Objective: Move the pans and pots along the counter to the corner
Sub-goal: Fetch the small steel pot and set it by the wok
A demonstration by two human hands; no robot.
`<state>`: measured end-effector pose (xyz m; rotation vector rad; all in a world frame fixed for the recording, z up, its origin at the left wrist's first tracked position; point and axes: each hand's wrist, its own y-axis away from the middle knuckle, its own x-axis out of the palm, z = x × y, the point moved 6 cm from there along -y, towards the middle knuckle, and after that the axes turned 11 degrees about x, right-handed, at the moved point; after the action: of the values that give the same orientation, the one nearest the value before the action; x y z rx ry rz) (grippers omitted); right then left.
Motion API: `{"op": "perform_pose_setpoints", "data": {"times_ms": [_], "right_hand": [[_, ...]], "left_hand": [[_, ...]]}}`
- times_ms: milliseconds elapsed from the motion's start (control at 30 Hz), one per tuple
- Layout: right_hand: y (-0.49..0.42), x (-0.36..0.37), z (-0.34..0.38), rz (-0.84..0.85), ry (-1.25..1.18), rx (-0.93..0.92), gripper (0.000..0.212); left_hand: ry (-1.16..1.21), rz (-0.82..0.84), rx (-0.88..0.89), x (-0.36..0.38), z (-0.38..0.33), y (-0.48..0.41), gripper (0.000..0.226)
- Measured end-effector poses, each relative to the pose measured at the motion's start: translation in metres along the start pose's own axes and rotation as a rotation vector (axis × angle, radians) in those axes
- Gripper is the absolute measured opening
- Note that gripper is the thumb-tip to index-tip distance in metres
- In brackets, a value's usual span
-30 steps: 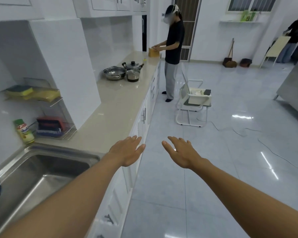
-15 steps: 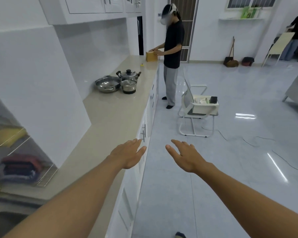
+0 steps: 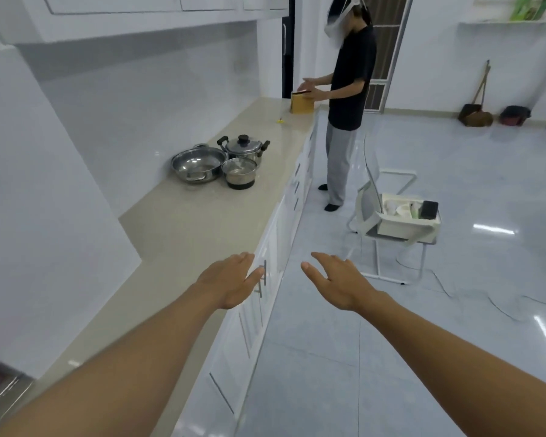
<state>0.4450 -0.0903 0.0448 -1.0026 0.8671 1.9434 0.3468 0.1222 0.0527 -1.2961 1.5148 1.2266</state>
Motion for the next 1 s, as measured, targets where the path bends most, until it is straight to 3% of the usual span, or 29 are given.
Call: {"op": "perform_pose_setpoints", "data": {"times_ms": [333,600,1000], "right_hand": [[-0.158,-0.020,0.006,0.029,0.006,-0.055,0.076],[-0.286,-0.050,0.018,0.009,-0.021,-0.015,0.072],[-0.452,-0.044,0.057,0.050,-0.059,-0.085,0.068]], "left_hand": [[0.017,-0.016,-0.071,-0.018,0.074,-0.139,0.070],[0.034,-0.035,-0.096,-0.068,0.142,-0.251,0.059],[0.138,-0.092,-0.200,-0.094,0.234,-0.345,0.054]]}}
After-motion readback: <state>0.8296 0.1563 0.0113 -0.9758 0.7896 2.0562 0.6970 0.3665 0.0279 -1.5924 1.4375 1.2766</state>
